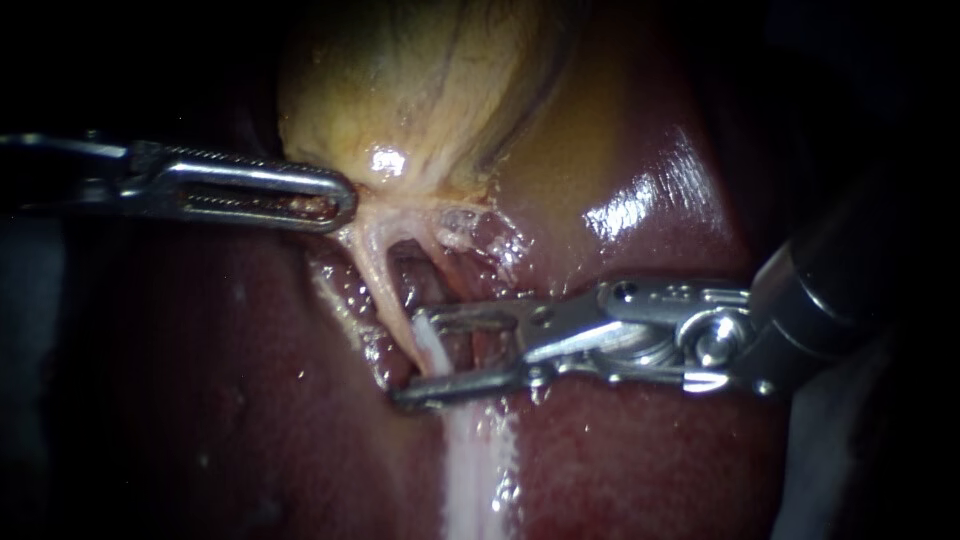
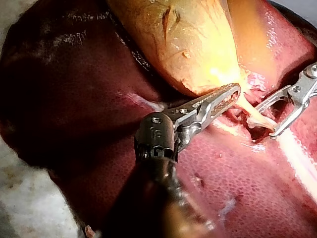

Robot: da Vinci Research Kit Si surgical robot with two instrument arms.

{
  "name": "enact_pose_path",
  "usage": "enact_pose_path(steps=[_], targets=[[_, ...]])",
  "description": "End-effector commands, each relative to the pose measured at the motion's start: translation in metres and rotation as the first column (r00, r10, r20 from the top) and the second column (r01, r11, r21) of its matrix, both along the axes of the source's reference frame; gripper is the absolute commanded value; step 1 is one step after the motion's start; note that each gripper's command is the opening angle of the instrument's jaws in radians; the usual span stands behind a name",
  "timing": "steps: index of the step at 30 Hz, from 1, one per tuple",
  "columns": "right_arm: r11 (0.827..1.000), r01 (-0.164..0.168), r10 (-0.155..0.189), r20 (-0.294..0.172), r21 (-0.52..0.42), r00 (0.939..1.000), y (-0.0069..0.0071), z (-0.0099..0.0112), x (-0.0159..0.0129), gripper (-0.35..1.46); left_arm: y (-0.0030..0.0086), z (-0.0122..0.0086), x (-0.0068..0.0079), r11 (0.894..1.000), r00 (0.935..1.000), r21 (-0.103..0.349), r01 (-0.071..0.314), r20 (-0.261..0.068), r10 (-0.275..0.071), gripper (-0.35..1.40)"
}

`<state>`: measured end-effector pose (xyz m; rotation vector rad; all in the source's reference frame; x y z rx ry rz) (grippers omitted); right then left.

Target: Going back second clip left tube

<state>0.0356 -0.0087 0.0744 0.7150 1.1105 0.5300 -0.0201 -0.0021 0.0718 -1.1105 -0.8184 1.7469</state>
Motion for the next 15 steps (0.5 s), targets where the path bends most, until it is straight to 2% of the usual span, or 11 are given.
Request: enact_pose_path(steps=[1,15], targets=[[1.000,0.005,-0.005,-0.002,0.002,1.0000,-0.0001,0.0000,0.0001,0.49,0.0000,0.0000,0.0000,1.000,1.0000,0.000,0.000,0.000,0.000,-0.35],[1.000,0.018,-0.018,-0.006,0.014,0.9998,-0.0015,0.0012,0.0025,0.49,0.0000,0.0000,-0.0002,1.000,1.0000,0.000,0.001,-0.001,-0.001,-0.35]])
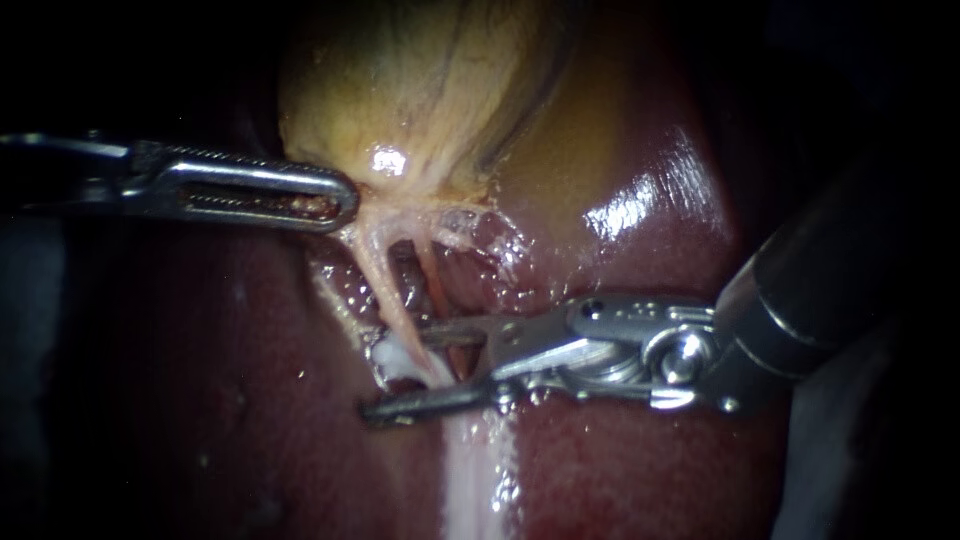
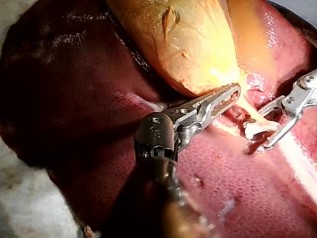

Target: Going back second clip left tube

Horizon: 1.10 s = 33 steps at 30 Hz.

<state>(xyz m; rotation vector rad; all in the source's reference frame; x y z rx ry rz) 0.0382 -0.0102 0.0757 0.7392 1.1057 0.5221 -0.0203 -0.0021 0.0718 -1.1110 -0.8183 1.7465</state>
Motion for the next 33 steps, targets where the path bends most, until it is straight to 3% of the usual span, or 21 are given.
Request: enact_pose_path(steps=[1,8,15,22,33], targets=[[1.000,0.000,0.000,0.000,-0.002,1.0000,-0.0001,0.0001,0.0002,0.49,0.0000,0.0000,0.0000,1.000,1.0000,0.000,0.001,-0.001,-0.001,-0.35],[1.000,0.004,-0.004,-0.001,-0.002,1.0000,-0.0003,0.0005,0.0008,0.49,0.0000,0.0001,-0.0001,1.000,1.0000,0.000,0.001,-0.001,-0.001,-0.35],[1.000,-0.021,0.021,0.013,-0.002,0.9997,0.0007,0.0011,0.0006,0.50,0.0000,0.0001,-0.0001,1.000,1.0000,0.000,0.001,-0.001,-0.001,-0.35],[1.000,-0.022,0.022,0.008,-0.007,0.9997,0.0015,0.0004,-0.0003,0.50,0.0000,0.0000,-0.0001,1.000,1.0000,0.000,0.001,-0.001,-0.001,-0.35],[0.999,0.008,-0.009,-0.021,-0.045,0.9997,0.0034,-0.0026,-0.0059,0.50,-0.0001,-0.0001,0.0002,1.000,1.0000,0.000,0.000,-0.001,0.000,-0.35]])
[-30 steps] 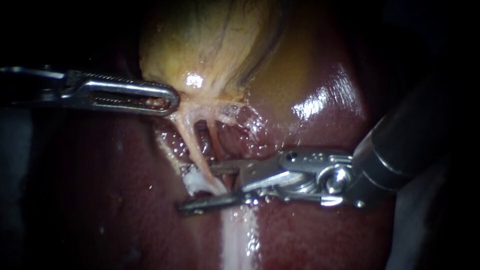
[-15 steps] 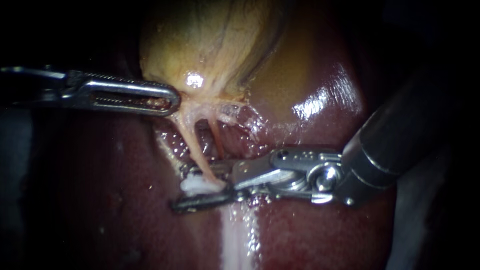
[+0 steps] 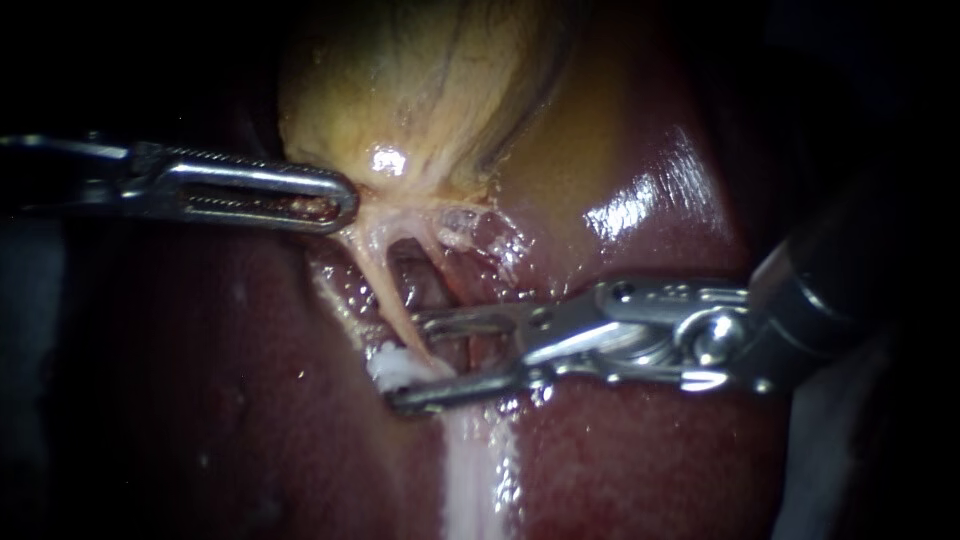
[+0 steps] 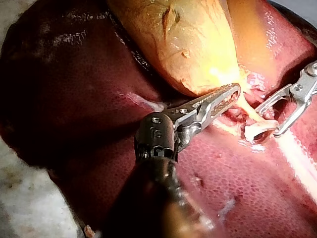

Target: Going back second clip left tube

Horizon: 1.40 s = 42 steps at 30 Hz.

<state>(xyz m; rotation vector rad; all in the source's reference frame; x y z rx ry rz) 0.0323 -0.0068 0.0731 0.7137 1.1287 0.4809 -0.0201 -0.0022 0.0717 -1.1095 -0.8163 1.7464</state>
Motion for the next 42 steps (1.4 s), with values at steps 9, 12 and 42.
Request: enact_pose_path(steps=[9,12,42], targets=[[0.999,0.015,-0.017,-0.021,-0.049,0.9996,0.0022,-0.0029,-0.0052,0.50,0.0000,-0.0001,0.0000,1.000,1.0000,0.000,-0.001,0.001,0.001,-0.35],[0.997,0.025,-0.028,-0.031,-0.069,0.9991,0.0030,-0.0037,-0.0066,0.50,0.0000,-0.0001,0.0000,1.000,1.0000,0.000,-0.001,0.001,0.001,-0.35],[0.993,0.034,-0.039,-0.042,-0.111,0.9983,0.0043,-0.0058,-0.0108,0.49,-0.0005,0.0054,-0.0045,1.000,1.0000,-0.015,-0.006,0.000,0.006,-0.35]])
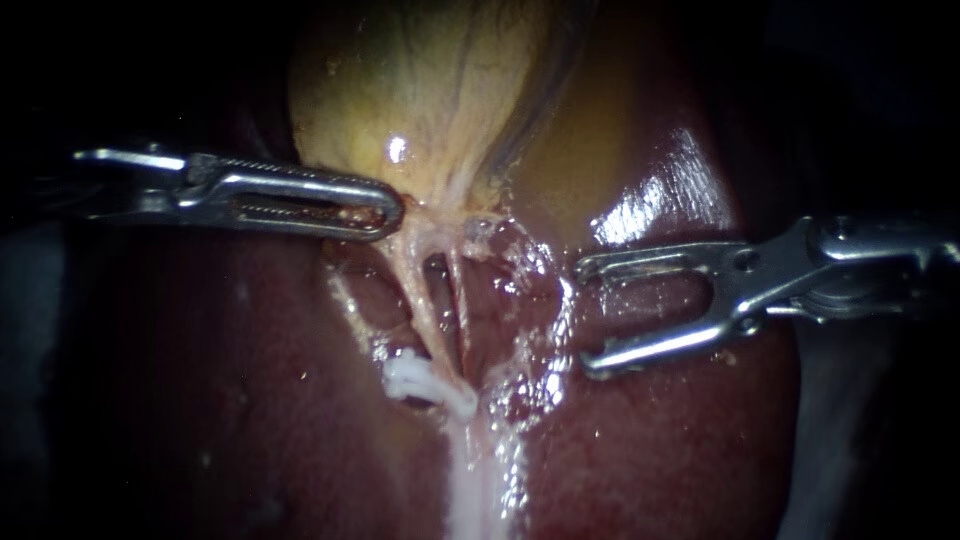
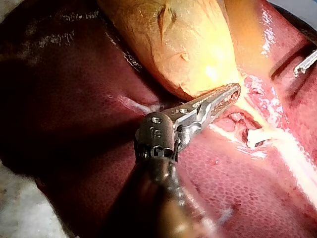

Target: Going back second clip left tube

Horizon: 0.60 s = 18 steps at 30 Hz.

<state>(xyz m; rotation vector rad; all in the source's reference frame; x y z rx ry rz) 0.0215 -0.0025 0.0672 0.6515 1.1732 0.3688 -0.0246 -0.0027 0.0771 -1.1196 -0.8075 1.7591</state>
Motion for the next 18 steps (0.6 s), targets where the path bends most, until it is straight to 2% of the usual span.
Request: enact_pose_path(steps=[1,6,18], targets=[[1.000,-0.001,0.001,0.001,0.000,1.0000,0.0000,0.0000,0.0000,0.49,-0.0001,0.0003,-0.0002,1.000,1.0000,0.001,-0.006,0.002,0.006,-0.35],[1.000,-0.005,0.005,0.000,0.001,1.0000,0.0001,-0.0003,-0.0001,0.49,-0.0003,0.0011,-0.0007,1.000,1.0000,0.011,-0.007,0.000,0.007,-0.35],[1.000,-0.005,0.005,0.000,0.001,1.0000,0.0001,-0.0003,-0.0002,0.49,-0.0002,0.0012,-0.0008,1.000,1.0000,0.012,-0.009,0.002,0.009,-0.35]])
